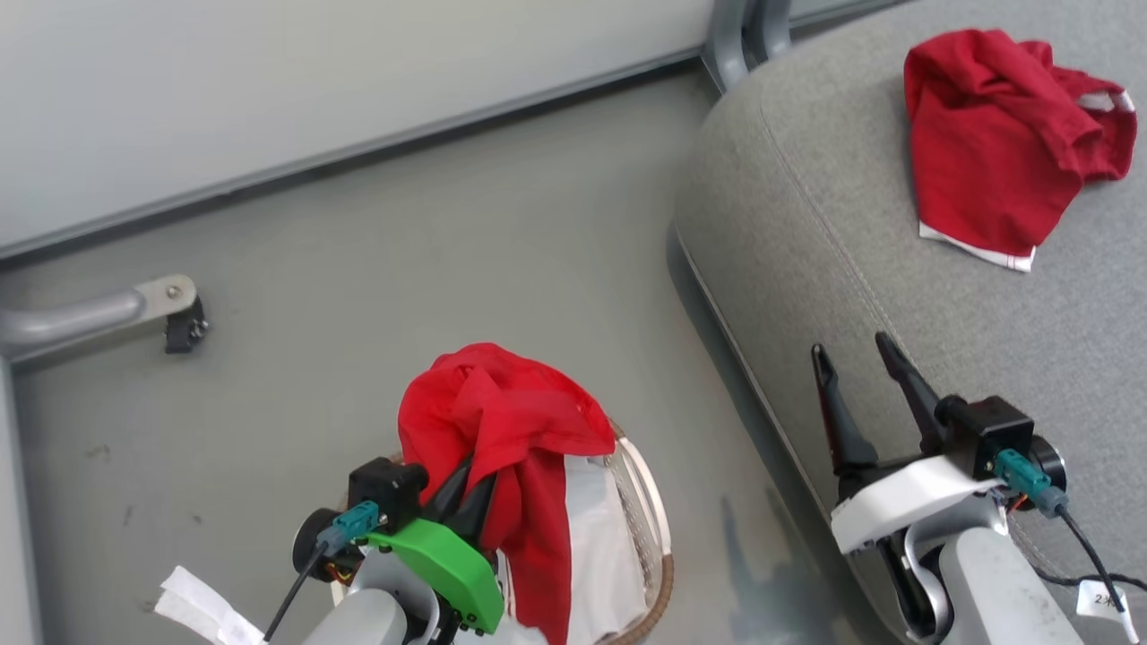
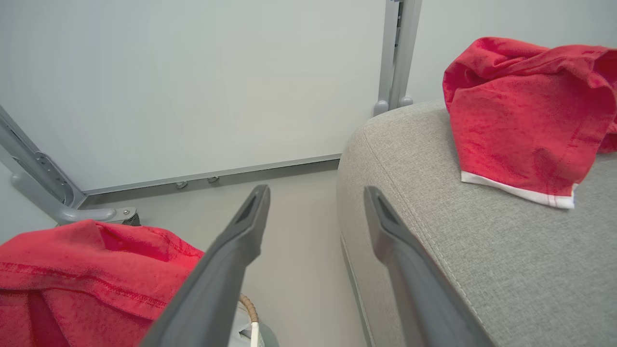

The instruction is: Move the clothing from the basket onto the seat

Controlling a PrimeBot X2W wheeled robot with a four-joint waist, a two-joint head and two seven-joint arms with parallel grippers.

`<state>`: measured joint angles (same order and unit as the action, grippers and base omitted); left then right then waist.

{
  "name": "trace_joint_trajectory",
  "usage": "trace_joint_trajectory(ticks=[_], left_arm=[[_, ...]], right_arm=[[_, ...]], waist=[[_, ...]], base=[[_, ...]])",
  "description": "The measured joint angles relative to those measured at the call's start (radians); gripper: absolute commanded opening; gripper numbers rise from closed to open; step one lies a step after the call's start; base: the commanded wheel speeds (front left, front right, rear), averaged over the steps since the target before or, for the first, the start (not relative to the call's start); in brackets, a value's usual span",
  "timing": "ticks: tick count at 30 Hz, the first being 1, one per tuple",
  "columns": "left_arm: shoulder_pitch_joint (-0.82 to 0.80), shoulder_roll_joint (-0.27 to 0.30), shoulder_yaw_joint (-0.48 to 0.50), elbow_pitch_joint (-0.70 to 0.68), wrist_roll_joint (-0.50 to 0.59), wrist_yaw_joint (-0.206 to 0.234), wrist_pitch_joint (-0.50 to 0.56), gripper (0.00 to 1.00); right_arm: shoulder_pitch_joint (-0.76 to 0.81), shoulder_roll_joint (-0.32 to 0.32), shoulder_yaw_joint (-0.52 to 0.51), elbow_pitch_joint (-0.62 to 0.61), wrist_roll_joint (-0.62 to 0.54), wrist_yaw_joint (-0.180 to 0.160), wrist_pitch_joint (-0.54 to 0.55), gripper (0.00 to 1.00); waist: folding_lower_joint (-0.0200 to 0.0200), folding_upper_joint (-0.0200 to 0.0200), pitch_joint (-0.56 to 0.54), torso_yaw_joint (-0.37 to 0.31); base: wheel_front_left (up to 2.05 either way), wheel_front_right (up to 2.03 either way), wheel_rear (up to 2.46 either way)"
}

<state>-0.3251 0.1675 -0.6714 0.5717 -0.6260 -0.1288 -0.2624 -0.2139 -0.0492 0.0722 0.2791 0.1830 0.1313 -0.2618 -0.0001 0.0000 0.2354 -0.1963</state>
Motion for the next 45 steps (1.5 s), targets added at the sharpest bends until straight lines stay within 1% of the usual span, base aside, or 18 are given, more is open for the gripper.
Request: trace_joint_trajectory(ticks=[4, 11, 18, 20, 25, 30, 33, 37, 40, 41, 42, 43, 45], left_arm=[[0.023, -0.010, 0.068, -0.085, 0.050, 0.000, 0.000, 0.00], [0.035, -0.035, 0.150, -0.243, 0.123, 0.000, 0.000, 0.00], [0.017, -0.053, 0.206, -0.370, 0.171, 0.000, 0.000, 0.00], [0.009, -0.056, 0.208, -0.396, 0.182, 0.000, 0.000, 0.00], [0.004, -0.062, 0.193, -0.425, 0.190, 0.000, 0.000, 0.00], [0.003, -0.070, 0.163, -0.428, 0.185, 0.000, 0.000, 0.00], [0.001, -0.074, 0.147, -0.425, 0.180, 0.000, 0.000, 0.00], [-0.014, -0.079, 0.119, -0.421, 0.174, 0.000, 0.000, 0.00], [-0.019, -0.083, 0.098, -0.419, 0.163, 0.000, 0.000, 0.00], [-0.020, -0.084, 0.093, -0.419, 0.160, 0.000, 0.000, 0.00], [-0.020, -0.085, 0.088, -0.418, 0.160, 0.000, 0.000, 0.00], [-0.020, -0.086, 0.084, -0.417, 0.157, 0.000, 0.000, 0.00], [-0.020, -0.088, 0.081, -0.413, 0.150, 0.000, 0.000, 0.00]], right_arm=[[0.037, 0.001, 0.009, 0.014, -0.006, 0.000, 0.000, 1.00], [0.085, 0.000, 0.029, 0.031, -0.008, 0.000, 0.000, 1.00], [0.113, 0.000, 0.075, 0.045, -0.012, 0.000, 0.000, 1.00], [0.116, 0.000, 0.104, 0.052, -0.026, 0.000, 0.000, 1.00], [0.107, 0.001, 0.240, 0.043, -0.035, 0.000, 0.000, 1.00], [0.031, -0.008, 0.363, 0.038, -0.025, 0.000, 0.000, 1.00], [-0.031, -0.012, 0.412, 0.051, -0.026, 0.000, 0.000, 1.00], [-0.108, -0.012, 0.458, 0.127, -0.030, 0.000, 0.000, 1.00], [-0.156, -0.009, 0.474, 0.173, -0.032, 0.000, 0.000, 1.00], [-0.167, -0.007, 0.477, 0.186, -0.031, 0.000, 0.000, 0.69], [-0.173, -0.005, 0.478, 0.194, -0.029, 0.000, 0.000, 0.33], [-0.178, -0.004, 0.485, 0.204, -0.025, 0.000, 0.000, 0.00], [-0.181, -0.002, 0.489, 0.222, -0.013, 0.000, 0.000, 0.00]], waist=[[0.0000, 0.0000, -0.060, 0.022], [0.0000, 0.0000, -0.149, 0.051], [0.0000, 0.0000, -0.198, 0.074], [0.0000, 0.0000, -0.201, 0.082], [0.0000, 0.0000, -0.201, 0.098], [0.0000, 0.0000, -0.198, 0.117], [0.0000, 0.0000, -0.195, 0.131], [0.0000, 0.0000, -0.191, 0.152], [0.0000, 0.0000, -0.189, 0.170], [0.0000, 0.0000, -0.188, 0.176], [0.0000, 0.0000, -0.187, 0.181], [0.0000, 0.0000, -0.186, 0.187], [0.0000, 0.0000, -0.185, 0.197]], base=[[0.00, 0.00, 0.00], [0.00, 0.00, 0.00], [0.00, 0.00, 0.00], [0.00, 0.00, 0.00], [0.00, 0.00, 0.00], [0.00, 0.00, 0.00], [0.00, 0.00, 0.00], [0.00, 0.00, 0.00], [0.00, 0.00, 0.00], [0.00, 0.00, 0.00], [0.00, 0.00, 0.00], [0.00, 0.00, 0.00], [0.00, 0.00, 0.00]])
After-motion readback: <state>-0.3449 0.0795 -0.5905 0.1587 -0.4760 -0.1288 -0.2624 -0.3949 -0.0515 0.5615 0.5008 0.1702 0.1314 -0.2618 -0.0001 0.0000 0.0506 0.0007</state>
